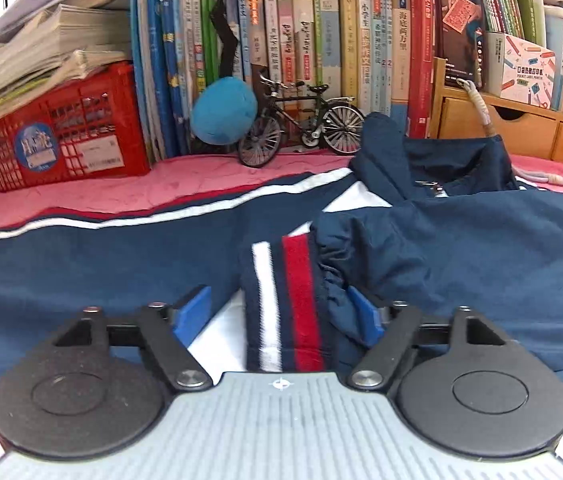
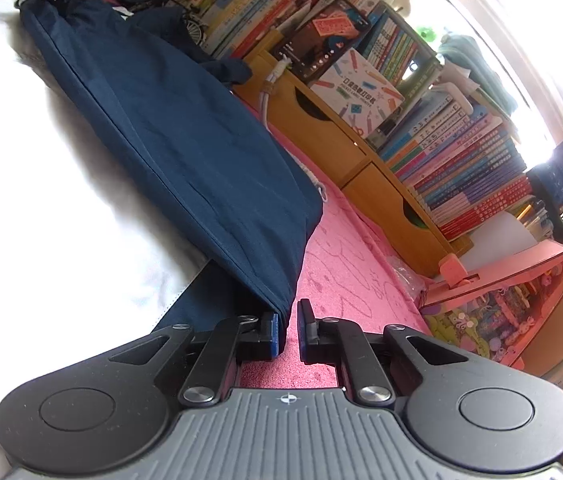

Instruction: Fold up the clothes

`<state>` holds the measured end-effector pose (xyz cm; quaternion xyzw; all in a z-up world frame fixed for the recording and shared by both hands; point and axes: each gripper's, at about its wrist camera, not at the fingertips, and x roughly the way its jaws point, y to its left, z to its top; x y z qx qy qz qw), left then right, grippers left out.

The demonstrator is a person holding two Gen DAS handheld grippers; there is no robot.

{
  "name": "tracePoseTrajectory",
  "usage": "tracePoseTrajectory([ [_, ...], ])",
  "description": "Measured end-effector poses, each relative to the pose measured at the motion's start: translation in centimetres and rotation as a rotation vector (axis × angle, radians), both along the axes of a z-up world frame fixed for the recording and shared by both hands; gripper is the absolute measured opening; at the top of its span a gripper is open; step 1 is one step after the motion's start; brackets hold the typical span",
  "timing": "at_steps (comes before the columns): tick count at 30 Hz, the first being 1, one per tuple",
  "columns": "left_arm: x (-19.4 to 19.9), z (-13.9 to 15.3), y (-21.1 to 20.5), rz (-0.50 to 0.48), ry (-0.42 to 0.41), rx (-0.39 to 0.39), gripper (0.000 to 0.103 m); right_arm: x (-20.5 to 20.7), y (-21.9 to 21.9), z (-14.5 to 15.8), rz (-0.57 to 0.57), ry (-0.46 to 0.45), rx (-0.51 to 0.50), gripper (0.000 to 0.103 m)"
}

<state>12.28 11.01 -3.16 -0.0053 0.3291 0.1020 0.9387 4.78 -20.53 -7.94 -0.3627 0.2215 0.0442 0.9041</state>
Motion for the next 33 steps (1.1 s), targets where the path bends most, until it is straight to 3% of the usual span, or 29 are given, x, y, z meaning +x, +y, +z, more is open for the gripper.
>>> tracePoseTrajectory([
  [3,-0.1,0.4,1.8,0.007,0.024,-0.115,0.085,-0.2,0.5,-0.3,0.015,0.007,-0.018,0.009],
  [7,-0.1,0.6,6.3,0.123,-0.002,-0.534,0.084,-0.4,1.2,-0.8,0.035,0.016,-0.041,0.008],
  [8,-0.2,0.8,7.1,0.155,-0.014,-0.584,0.083,-0.5,1.3,-0.8,0.037,0.016,-0.044,0.009],
  [10,-0.6,1.4,7.9,0.219,-0.036,-0.563,0.081,-0.5,1.3,-0.8,0.037,0.016,-0.046,0.008],
  [12,-1.2,2.7,7.0,0.243,-0.088,-0.457,0.076,-0.5,1.3,-0.8,0.037,0.015,-0.047,0.008],
  [16,-0.5,5.7,0.8,-0.046,-0.143,-0.285,0.071,-0.5,1.4,-0.9,0.038,0.013,-0.053,0.008],
  [19,1.5,7.2,-5.8,-0.314,-0.131,-0.227,0.055,-0.5,1.3,-1.0,0.040,0.012,-0.057,0.008],
  [22,3.8,7.0,-14.4,-0.579,-0.119,-0.087,0.050,-0.5,1.3,-1.0,0.041,0.011,-0.058,0.008],
  [25,6.4,5.7,-22.4,-0.751,-0.066,0.038,0.045,-0.5,1.3,-1.1,0.041,0.011,-0.059,0.008],
  [29,9.8,2.5,-29.2,-0.828,0.023,0.133,0.043,-0.5,1.4,-1.2,0.042,0.009,-0.061,0.008],
  [33,11.9,-0.1,-31.9,-0.795,0.096,0.150,0.039,-0.5,1.4,-1.2,0.042,0.009,-0.061,0.008],
])
